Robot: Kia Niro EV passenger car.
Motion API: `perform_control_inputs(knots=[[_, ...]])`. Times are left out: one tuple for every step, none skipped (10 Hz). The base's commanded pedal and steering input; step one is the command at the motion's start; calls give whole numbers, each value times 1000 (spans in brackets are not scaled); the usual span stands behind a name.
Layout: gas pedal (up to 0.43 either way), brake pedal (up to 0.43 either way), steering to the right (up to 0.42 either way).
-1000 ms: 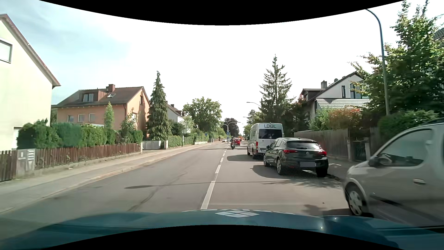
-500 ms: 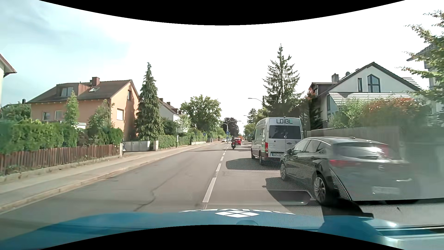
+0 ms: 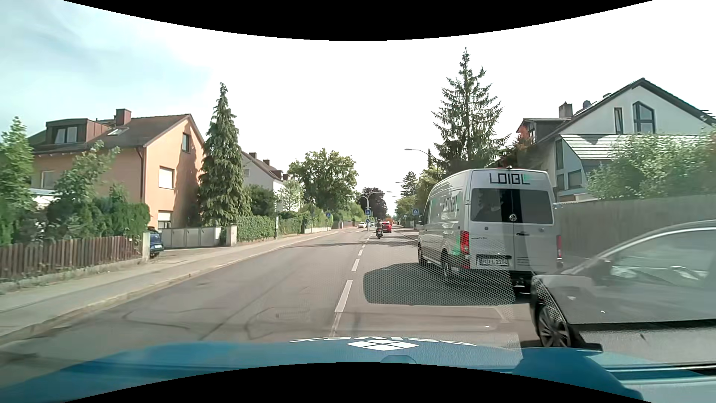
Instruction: Follow the waypoints while adhering to traffic rules and regulations
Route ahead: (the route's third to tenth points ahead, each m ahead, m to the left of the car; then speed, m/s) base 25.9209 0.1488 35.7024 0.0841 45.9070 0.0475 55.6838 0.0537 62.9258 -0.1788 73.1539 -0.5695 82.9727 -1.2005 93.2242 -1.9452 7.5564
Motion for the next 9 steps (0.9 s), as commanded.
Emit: perform_control_inputs(knots=[[0,0,-8],[0,0,-8],[0,0,-8],[0,0,-8],[0,0,-7],[0,0,-6],[0,0,-3],[0,0,-3],[0,0,-3]])
